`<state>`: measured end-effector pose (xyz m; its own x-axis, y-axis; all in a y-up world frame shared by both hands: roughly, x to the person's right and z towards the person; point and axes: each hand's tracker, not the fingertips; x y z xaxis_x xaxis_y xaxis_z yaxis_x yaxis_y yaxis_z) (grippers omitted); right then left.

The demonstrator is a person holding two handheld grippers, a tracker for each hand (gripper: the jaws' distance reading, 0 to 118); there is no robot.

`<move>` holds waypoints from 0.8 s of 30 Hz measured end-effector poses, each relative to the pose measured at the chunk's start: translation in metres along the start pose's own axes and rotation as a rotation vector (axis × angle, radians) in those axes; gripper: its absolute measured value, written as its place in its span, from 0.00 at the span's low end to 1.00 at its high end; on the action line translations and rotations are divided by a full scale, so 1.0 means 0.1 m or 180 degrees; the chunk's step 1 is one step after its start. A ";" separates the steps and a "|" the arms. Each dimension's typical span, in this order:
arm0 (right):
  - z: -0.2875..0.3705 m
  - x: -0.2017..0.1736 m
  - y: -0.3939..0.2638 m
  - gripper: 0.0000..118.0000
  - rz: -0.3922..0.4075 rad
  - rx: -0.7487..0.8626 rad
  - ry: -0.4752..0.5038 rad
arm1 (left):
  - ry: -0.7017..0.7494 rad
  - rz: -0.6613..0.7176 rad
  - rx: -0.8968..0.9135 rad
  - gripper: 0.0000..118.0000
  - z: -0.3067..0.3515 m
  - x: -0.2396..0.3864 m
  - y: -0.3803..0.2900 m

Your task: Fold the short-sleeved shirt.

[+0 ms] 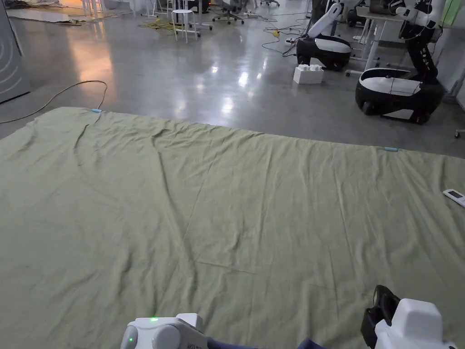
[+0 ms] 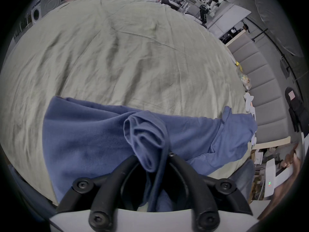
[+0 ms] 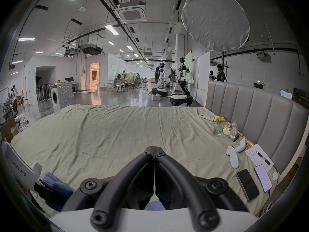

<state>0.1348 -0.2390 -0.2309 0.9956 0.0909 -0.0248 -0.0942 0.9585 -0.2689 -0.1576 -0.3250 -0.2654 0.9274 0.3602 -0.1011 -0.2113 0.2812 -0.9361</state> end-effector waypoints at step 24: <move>0.04 0.00 -0.01 0.01 -0.0031 -0.0004 0.0063 | -0.0036 -0.0302 0.0016 0.14 0.27 0.18 -0.10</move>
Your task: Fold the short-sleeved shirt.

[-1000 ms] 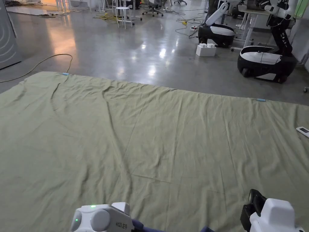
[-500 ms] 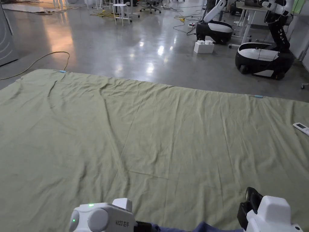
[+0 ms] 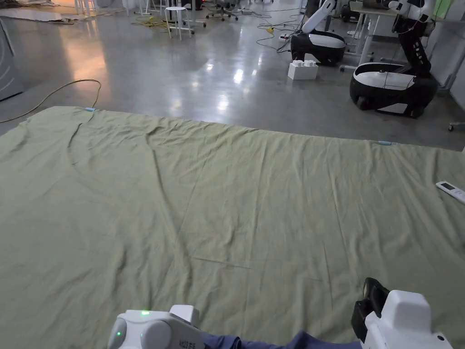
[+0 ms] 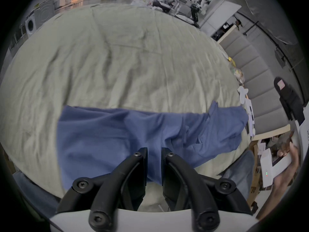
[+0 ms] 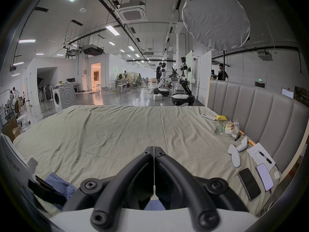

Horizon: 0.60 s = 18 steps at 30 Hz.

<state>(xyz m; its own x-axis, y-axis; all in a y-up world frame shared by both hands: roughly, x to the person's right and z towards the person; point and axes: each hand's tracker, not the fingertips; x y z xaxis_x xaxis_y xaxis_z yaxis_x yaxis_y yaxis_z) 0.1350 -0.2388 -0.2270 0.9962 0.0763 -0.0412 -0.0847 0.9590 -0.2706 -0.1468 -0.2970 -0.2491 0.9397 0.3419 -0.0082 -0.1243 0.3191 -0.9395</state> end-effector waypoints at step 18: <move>0.07 0.05 0.03 0.01 0.0019 0.0073 -0.0040 | -0.0644 -0.0062 0.0190 0.15 0.06 -0.09 -0.10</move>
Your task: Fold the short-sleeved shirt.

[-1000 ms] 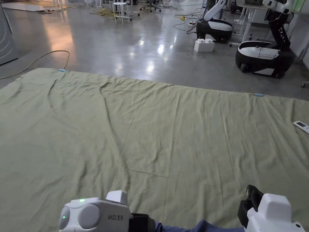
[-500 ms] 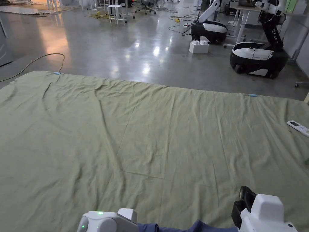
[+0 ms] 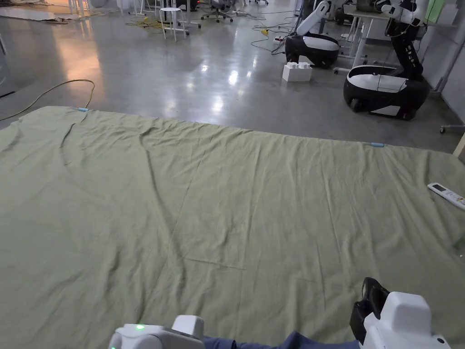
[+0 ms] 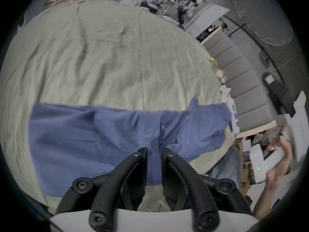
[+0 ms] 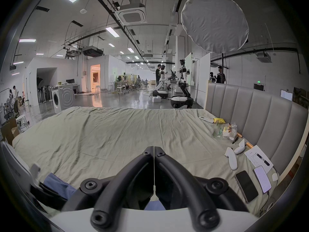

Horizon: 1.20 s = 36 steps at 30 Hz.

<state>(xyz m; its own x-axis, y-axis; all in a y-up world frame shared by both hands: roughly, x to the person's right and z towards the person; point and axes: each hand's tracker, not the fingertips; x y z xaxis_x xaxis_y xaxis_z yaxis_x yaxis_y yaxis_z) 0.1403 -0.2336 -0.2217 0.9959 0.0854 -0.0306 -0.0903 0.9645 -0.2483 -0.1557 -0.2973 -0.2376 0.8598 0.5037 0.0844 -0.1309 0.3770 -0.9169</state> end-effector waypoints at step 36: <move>-0.15 -0.23 -0.01 0.01 0.0059 -0.0113 0.0095 | -0.1118 0.1160 0.0246 0.17 0.15 -1.97 -0.09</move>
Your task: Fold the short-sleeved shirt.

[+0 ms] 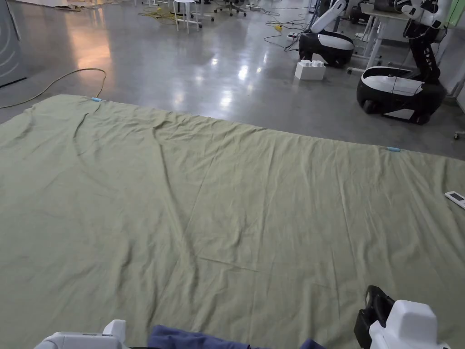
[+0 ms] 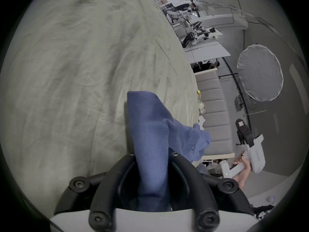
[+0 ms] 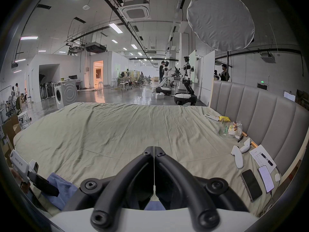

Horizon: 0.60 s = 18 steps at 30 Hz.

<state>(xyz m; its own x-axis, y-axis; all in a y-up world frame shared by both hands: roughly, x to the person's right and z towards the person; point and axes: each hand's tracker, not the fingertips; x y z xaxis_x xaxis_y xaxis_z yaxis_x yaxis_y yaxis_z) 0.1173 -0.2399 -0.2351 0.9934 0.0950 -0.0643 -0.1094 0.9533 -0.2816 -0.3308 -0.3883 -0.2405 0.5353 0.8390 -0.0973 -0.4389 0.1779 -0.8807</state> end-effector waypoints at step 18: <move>0.01 0.14 0.00 0.01 -0.0024 0.0005 -0.0061 | 0.1138 -0.0775 0.0303 0.12 0.84 1.11 0.19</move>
<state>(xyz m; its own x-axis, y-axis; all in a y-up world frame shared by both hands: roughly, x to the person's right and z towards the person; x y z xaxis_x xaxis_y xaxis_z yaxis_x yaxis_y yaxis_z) 0.1316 -0.2384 -0.2352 0.9947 0.0933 -0.0437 -0.1018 0.9544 -0.2806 -0.3403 -0.2487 -0.2291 0.8399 0.5392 -0.0613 -0.3248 0.4089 -0.8528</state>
